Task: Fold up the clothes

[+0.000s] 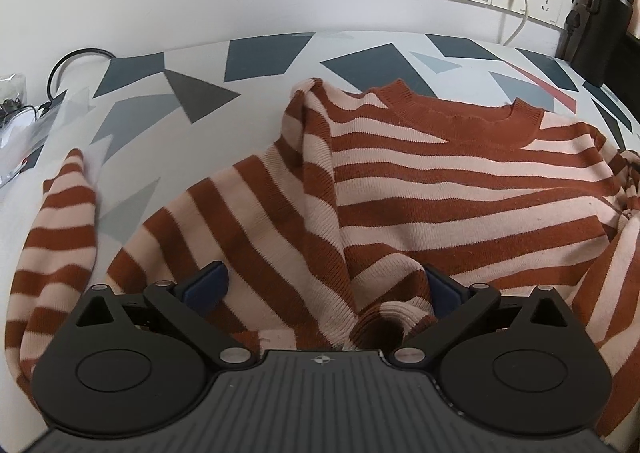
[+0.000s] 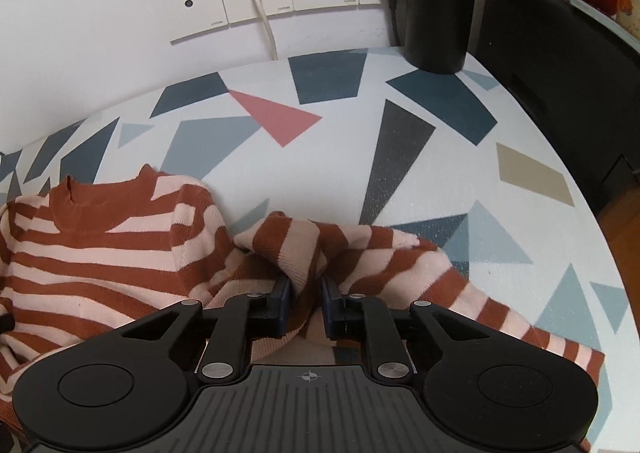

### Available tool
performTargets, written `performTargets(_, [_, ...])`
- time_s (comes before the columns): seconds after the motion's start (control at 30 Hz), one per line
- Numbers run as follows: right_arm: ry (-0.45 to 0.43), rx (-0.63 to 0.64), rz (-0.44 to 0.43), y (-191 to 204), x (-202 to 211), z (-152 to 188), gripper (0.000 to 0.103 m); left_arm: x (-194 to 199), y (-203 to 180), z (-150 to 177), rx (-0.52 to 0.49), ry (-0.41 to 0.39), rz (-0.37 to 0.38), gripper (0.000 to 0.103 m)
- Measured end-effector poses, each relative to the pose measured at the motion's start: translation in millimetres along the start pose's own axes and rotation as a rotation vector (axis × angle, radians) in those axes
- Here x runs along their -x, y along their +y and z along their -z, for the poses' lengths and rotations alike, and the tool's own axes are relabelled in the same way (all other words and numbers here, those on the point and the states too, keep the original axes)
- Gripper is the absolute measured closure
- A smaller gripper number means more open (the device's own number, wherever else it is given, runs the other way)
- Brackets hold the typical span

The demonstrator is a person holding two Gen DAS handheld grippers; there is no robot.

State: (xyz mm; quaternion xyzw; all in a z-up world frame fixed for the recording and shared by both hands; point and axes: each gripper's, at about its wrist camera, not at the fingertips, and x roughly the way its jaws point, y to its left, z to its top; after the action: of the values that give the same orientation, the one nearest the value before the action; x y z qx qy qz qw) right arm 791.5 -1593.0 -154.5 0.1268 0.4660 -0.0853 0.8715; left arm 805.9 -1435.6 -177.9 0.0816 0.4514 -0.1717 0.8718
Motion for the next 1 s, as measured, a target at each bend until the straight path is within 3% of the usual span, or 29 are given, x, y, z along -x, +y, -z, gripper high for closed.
performTargets(0.1, [0.004, 0.003, 0.004, 3, 3, 1, 0.088, 3, 0, 3, 0.009, 0.003, -0.003, 0.001])
performTargets(0.2, [-0.009, 0.022, 0.016, 10, 10, 2, 0.078, 6, 5, 6, 0.018, -0.011, 0.017, 0.001])
performTargets(0.43, [-0.029, 0.082, -0.071, 28, 47, 11, 0.074, 40, 28, 4, 0.095, -0.03, 0.116, 0.002])
performTargets(0.57, [-0.006, 0.046, -0.13, 33, 59, 24, 0.069, 68, 41, 15, 0.159, -0.033, 0.183, 0.002])
performTargets(0.67, [0.011, 0.005, -0.159, 36, 64, 36, 0.065, 78, 42, 29, 0.156, 0.002, 0.268, 0.003])
performTargets(0.77, [0.03, -0.003, -0.16, 42, 62, 47, 0.062, 78, 35, 43, 0.098, 0.015, 0.292, 0.006])
performTargets(0.8, [0.034, -0.007, -0.161, 44, 61, 50, 0.063, 76, 33, 46, 0.09, 0.012, 0.301, 0.009])
performTargets(0.87, [0.04, -0.011, -0.167, 47, 59, 56, 0.07, 72, 32, 50, 0.101, 0.01, 0.336, 0.026])
performTargets(0.93, [0.043, -0.005, -0.147, 52, 58, 61, 0.094, 72, 30, 51, 0.102, 0.006, 0.369, 0.068])
performTargets(1.0, [0.019, 0.01, -0.124, 55, 64, 66, 0.096, 79, 25, 52, 0.063, -0.021, 0.351, 0.079])
